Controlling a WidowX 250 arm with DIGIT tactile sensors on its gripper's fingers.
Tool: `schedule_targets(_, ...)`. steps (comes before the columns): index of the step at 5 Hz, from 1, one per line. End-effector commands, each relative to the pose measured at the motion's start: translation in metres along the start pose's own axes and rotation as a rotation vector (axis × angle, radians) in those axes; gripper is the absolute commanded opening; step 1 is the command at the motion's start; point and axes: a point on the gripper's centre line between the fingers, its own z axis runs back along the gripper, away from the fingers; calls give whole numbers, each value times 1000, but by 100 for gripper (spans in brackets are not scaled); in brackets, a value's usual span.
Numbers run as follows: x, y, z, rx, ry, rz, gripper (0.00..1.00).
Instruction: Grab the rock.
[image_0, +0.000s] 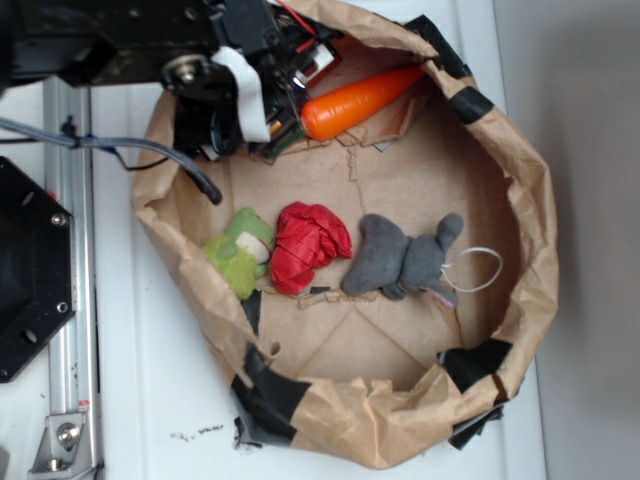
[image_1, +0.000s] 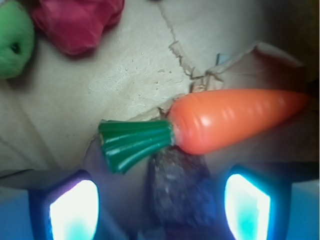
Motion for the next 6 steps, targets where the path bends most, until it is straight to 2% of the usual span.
schedule_targets(1, 4, 17, -9, 52, 71, 0, 75)
schedule_targets(2, 1, 17, -19, 27, 76, 5, 0)
schedule_targets(4, -1, 15, -23, 9, 70, -5, 0)
schedule_targets(5, -1, 13, -31, 8, 97, -10, 0)
schedule_targets(6, 5, 17, -10, 7, 61, 110, 0)
